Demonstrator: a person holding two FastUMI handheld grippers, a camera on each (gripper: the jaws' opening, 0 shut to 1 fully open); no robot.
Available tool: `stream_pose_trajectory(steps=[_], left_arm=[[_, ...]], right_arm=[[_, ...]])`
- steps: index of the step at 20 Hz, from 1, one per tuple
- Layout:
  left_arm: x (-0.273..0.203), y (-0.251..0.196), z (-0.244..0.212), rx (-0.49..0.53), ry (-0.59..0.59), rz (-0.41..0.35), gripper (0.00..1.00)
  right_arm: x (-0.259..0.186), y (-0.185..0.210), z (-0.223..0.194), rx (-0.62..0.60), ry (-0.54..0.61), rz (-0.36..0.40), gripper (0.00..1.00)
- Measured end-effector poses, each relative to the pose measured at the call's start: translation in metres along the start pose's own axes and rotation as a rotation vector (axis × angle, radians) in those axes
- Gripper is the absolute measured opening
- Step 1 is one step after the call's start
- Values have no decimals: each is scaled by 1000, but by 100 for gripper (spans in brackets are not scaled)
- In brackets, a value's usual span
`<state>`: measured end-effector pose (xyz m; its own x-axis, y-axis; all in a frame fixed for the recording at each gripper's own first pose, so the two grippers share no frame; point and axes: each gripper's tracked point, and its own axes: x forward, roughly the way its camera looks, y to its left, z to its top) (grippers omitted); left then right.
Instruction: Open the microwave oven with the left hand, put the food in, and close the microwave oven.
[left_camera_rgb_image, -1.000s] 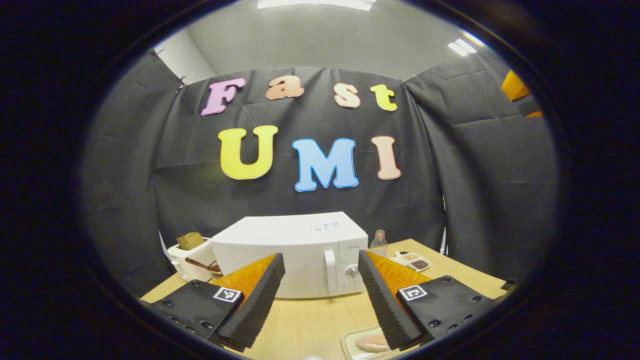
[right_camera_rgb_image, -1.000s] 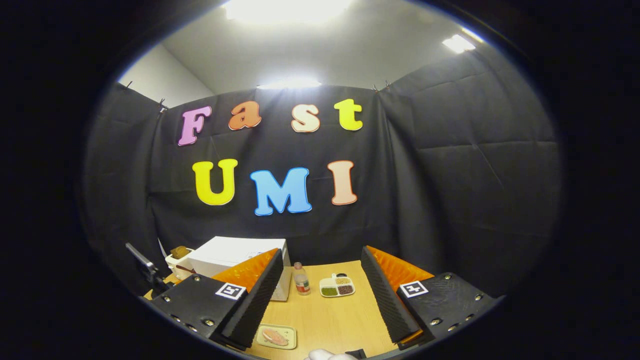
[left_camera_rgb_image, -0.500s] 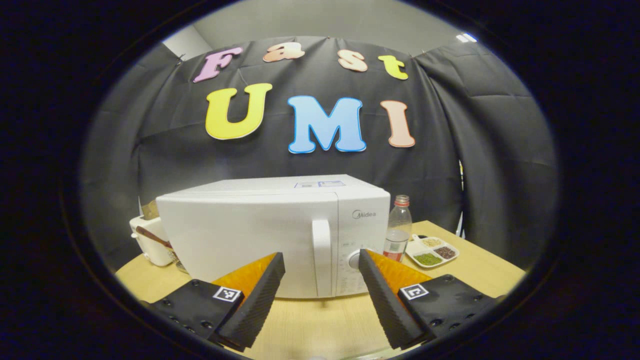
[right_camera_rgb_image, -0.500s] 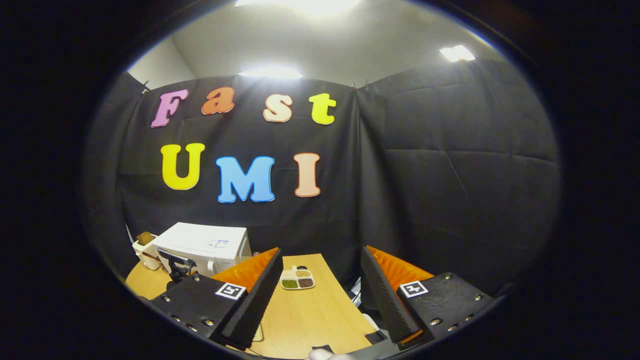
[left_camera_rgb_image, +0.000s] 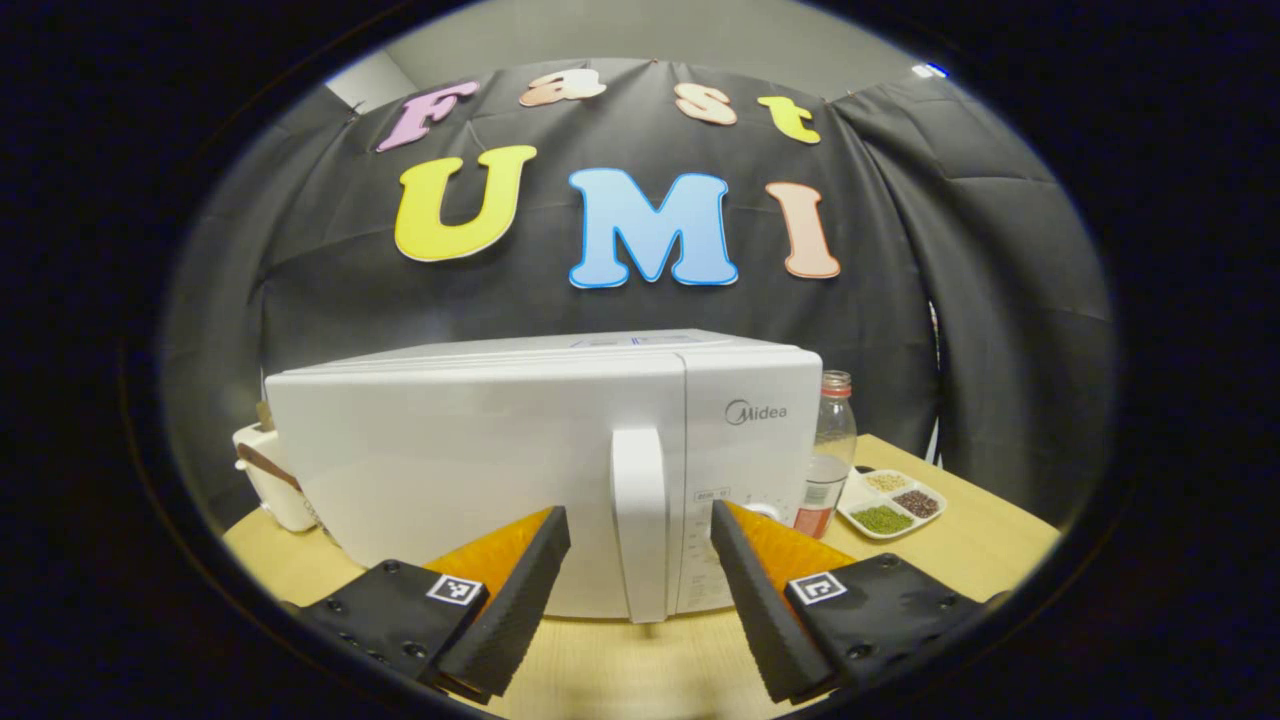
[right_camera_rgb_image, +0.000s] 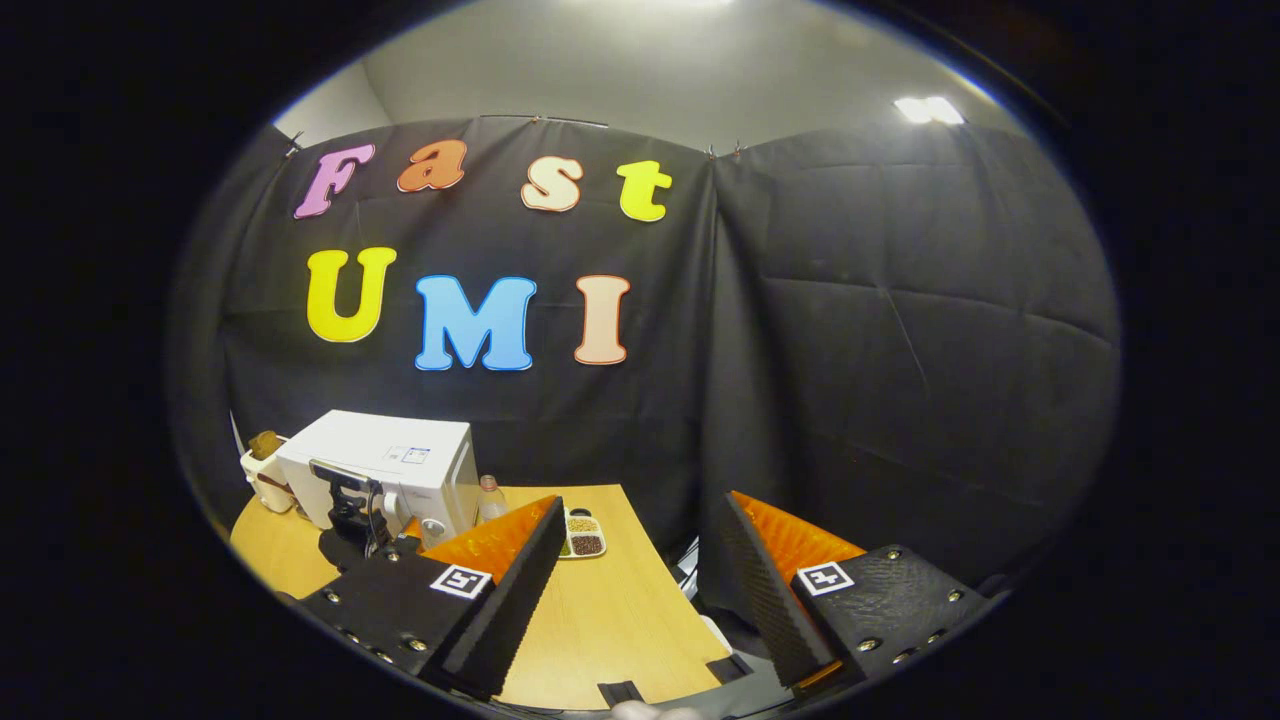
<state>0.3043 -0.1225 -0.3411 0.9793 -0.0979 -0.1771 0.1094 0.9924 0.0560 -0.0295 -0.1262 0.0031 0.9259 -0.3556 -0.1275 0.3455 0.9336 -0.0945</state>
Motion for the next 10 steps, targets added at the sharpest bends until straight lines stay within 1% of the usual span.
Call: stream_pose_trajectory(steps=[2,4,5,6,9,10], left_arm=[[4,-2,0,14,6,-14,91],[9,-1,-2,20,19,-10,67],[11,3,-7,26,38,0,60],[11,4,-3,22,35,0,37],[8,2,-3,-3,40,-32,33],[9,3,-4,-17,38,-38,29]], right_arm=[[2,3,-1,2,3,5,95],[4,3,-2,-4,6,6,95],[4,4,-4,-9,8,8,95],[3,6,-4,-9,9,11,95],[1,4,-1,-2,1,13,95],[1,4,-1,5,2,14,95]])
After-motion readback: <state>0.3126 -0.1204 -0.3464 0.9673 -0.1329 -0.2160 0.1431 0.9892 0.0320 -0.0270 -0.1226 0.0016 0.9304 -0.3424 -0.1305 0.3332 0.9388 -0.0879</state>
